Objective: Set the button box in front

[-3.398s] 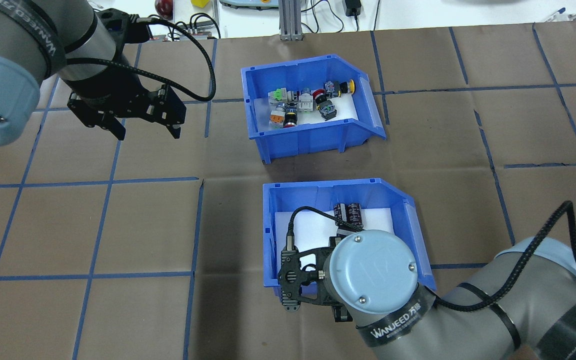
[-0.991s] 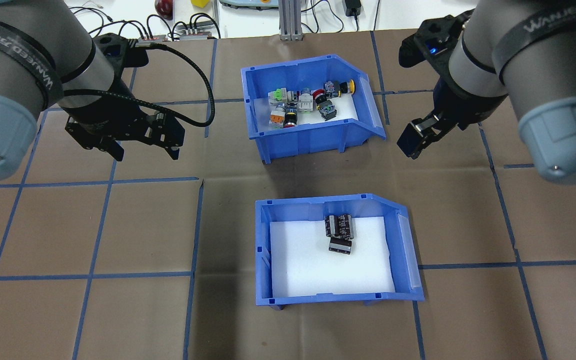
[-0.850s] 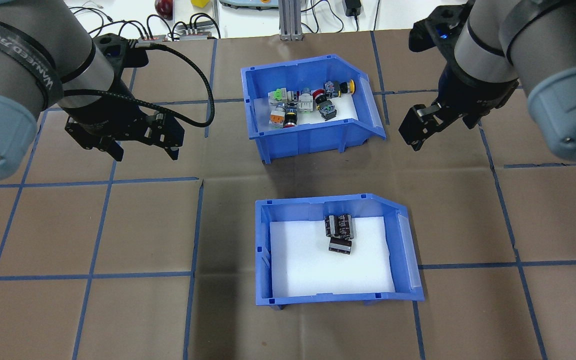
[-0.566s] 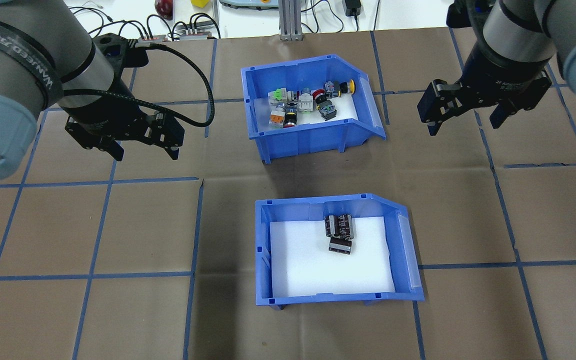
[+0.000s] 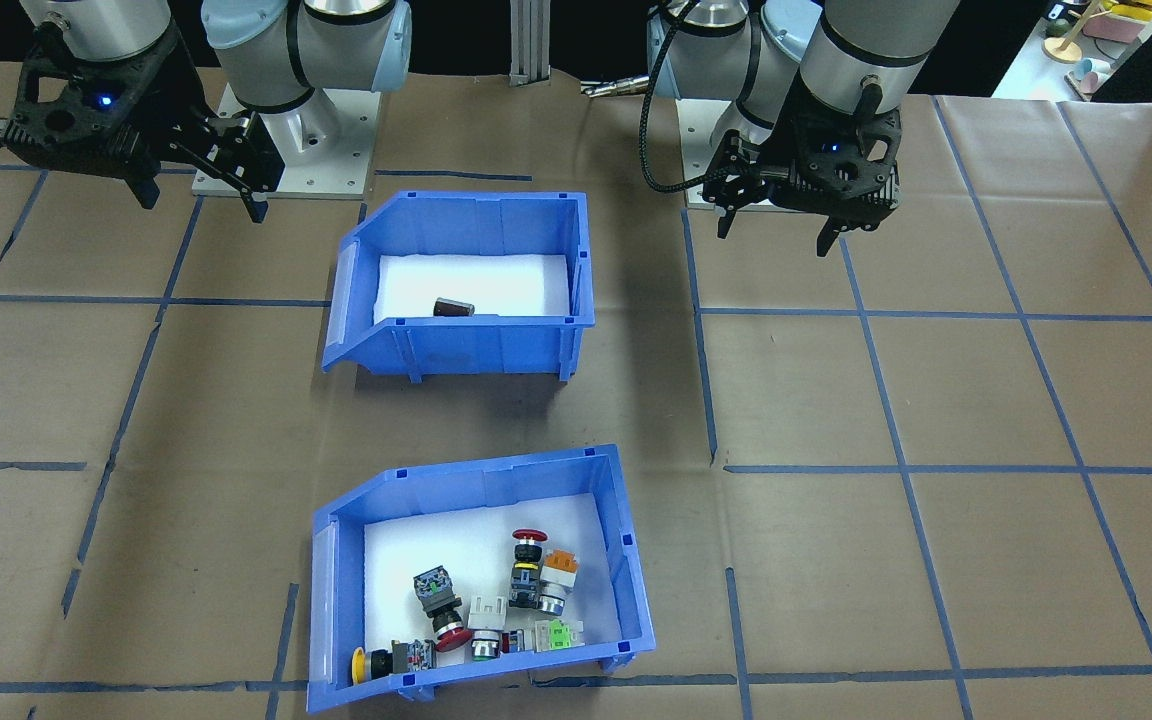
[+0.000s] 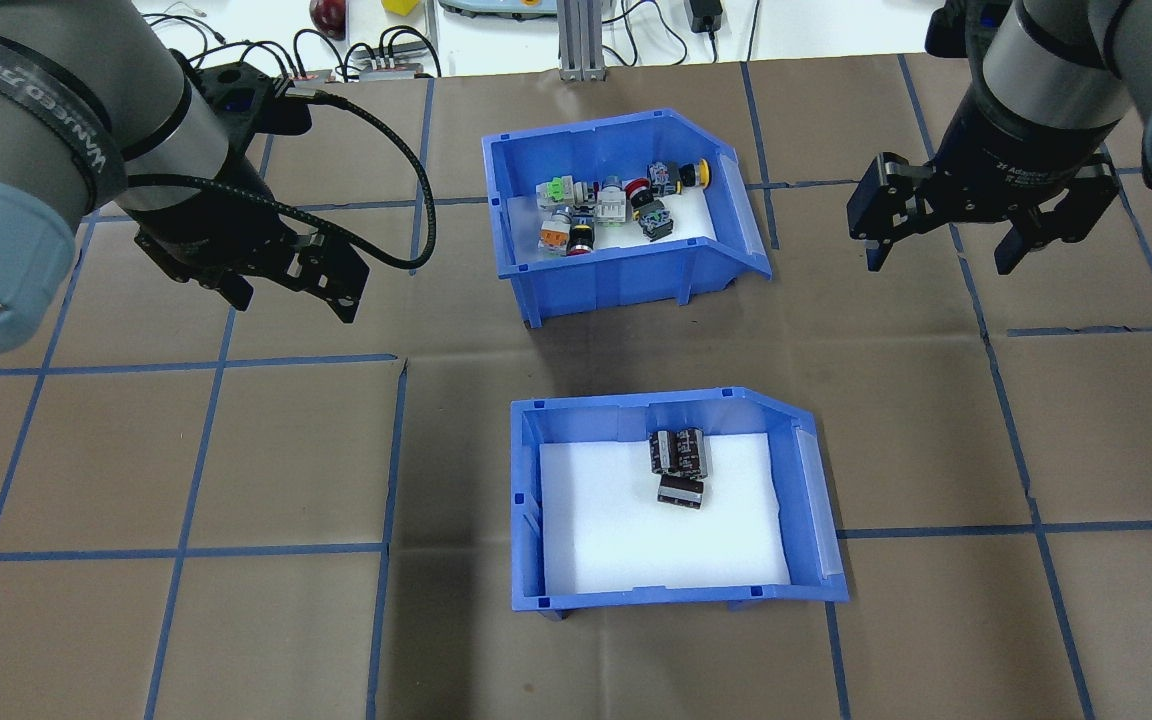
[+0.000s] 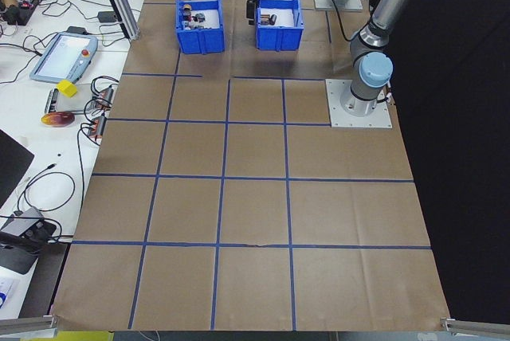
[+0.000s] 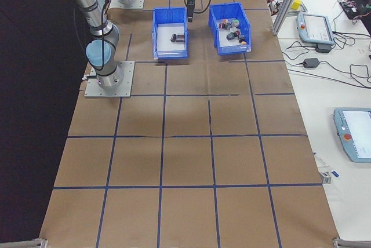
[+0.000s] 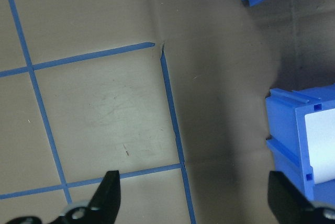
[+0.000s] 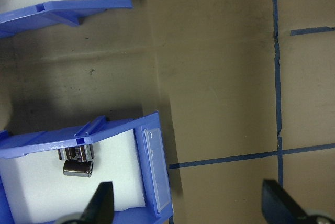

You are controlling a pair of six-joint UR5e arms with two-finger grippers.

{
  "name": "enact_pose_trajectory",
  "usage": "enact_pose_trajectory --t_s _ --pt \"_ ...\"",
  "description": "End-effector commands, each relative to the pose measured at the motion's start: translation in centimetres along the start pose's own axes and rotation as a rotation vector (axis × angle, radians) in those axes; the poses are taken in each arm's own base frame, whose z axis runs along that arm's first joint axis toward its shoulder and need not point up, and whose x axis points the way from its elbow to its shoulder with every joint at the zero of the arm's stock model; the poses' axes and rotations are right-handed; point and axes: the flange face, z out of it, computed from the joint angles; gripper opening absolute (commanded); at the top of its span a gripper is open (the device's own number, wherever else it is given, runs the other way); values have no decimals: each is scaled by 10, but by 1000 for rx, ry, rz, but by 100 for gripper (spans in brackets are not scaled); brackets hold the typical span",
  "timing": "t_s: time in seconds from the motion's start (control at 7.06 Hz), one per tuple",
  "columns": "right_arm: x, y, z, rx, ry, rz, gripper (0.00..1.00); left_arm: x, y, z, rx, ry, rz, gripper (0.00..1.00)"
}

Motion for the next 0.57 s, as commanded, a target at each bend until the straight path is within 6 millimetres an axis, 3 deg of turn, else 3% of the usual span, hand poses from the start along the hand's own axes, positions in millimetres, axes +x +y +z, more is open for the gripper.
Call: enact_pose_trajectory --t_s 0.0,0.42 --pt "0 0 2 -5 3 2 100 0 0 -3 6 -4 3 99" --pt "1 4 3 -29 5 1 100 -1 -1 -7 13 -15 -8 99"
